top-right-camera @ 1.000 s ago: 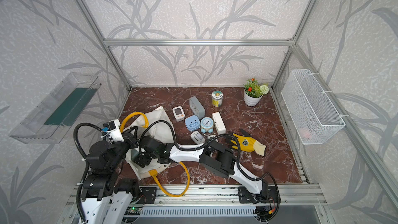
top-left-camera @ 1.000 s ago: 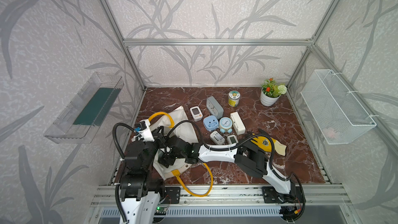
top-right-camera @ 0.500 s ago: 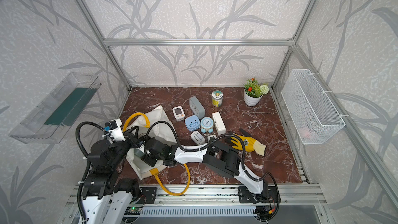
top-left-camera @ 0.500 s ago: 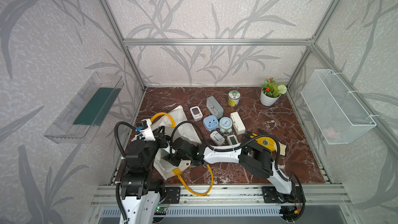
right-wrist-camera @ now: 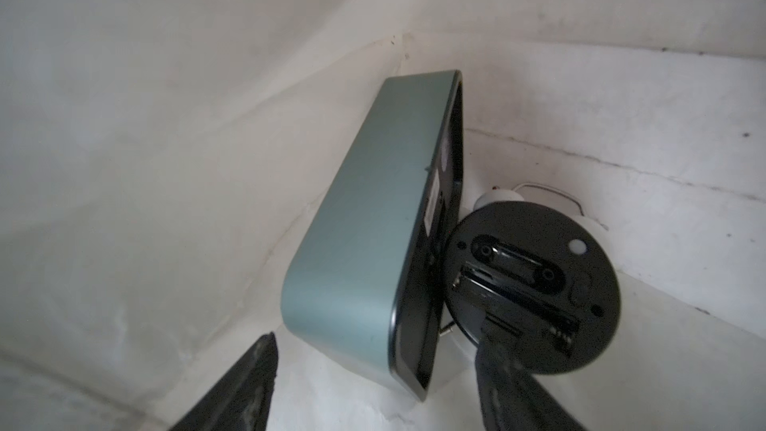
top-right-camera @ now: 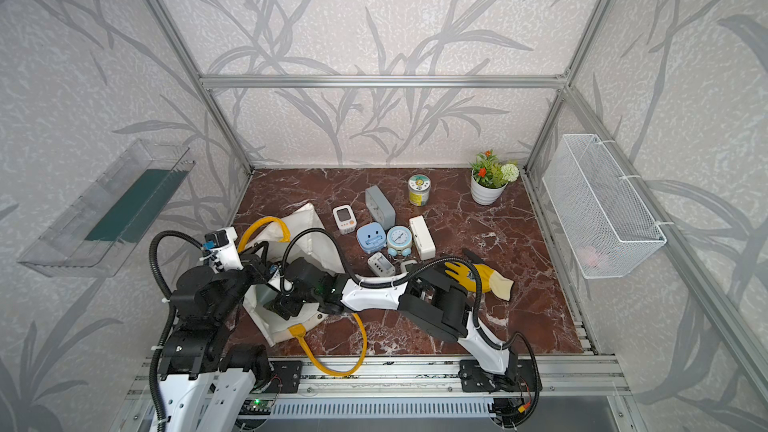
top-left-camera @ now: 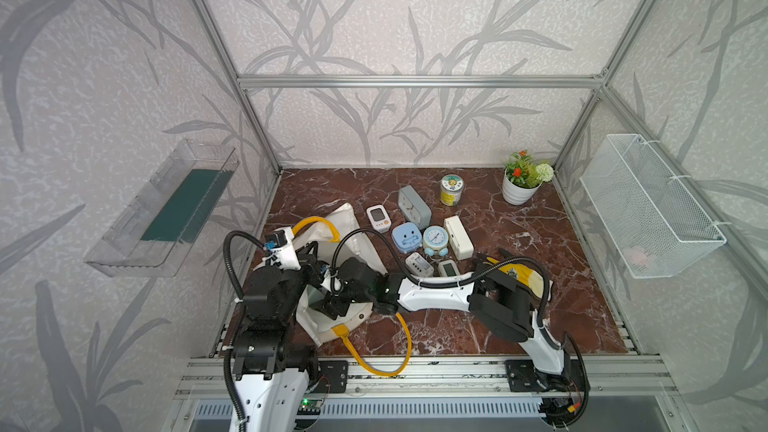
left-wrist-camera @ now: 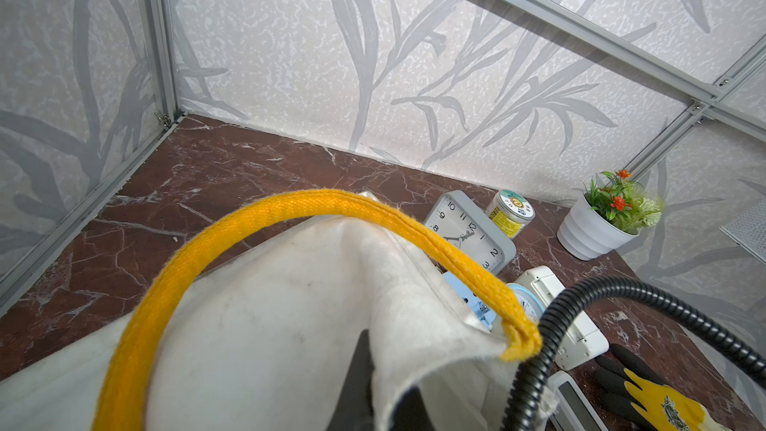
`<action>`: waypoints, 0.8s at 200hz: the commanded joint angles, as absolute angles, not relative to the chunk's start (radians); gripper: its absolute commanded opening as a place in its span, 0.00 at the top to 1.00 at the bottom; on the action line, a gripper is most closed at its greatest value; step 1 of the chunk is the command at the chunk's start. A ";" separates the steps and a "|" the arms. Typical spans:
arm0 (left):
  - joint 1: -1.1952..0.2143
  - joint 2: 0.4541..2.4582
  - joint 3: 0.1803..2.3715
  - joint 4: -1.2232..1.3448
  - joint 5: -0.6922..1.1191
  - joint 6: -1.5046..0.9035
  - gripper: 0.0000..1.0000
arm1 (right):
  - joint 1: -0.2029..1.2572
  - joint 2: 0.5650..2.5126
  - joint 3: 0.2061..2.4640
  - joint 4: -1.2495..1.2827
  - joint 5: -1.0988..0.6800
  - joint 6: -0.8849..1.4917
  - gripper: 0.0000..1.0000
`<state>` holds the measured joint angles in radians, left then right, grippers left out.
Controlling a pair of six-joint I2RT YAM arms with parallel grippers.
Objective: Take the alarm clock out of the canvas bag
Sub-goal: Pick up the alarm from the canvas bag.
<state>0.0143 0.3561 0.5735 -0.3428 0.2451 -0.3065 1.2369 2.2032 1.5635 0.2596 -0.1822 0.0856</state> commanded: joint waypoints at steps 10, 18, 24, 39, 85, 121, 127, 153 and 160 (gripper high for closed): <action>0.011 0.352 0.611 -0.305 0.254 -0.304 1.00 | 1.241 2.262 1.673 0.268 -0.214 0.094 0.18; 0.011 0.352 0.611 -0.306 0.255 -0.305 1.00 | 1.242 2.275 1.693 0.261 -0.215 0.094 0.17; 0.012 0.353 0.610 -0.303 0.256 -0.307 1.00 | 1.243 2.285 1.704 0.258 -0.218 0.093 0.17; 0.011 0.350 0.609 -0.302 0.256 -0.308 1.00 | 1.247 2.308 1.737 0.241 -0.216 0.085 0.16; 0.012 0.349 0.611 -0.288 0.252 -0.313 1.00 | 1.250 2.358 1.804 0.178 -0.167 0.057 0.24; 0.012 0.350 0.609 -0.290 0.246 -0.314 1.00 | 1.250 2.349 1.788 0.193 -0.155 0.044 0.44; 0.012 0.348 0.609 -0.291 0.243 -0.313 1.00 | 1.250 2.344 1.782 0.195 -0.155 0.040 0.47; 0.012 0.344 0.613 -0.306 0.223 -0.298 1.00 | 1.249 2.302 1.730 0.218 -0.142 0.031 0.57; 0.013 0.345 0.615 -0.315 0.217 -0.292 1.00 | 1.250 2.286 1.713 0.225 -0.141 0.031 0.60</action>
<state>0.0208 0.3561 0.5812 -0.3412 0.1928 -0.3069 1.2411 2.3390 1.7504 0.1909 -0.1436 0.0547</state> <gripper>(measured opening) 0.060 0.444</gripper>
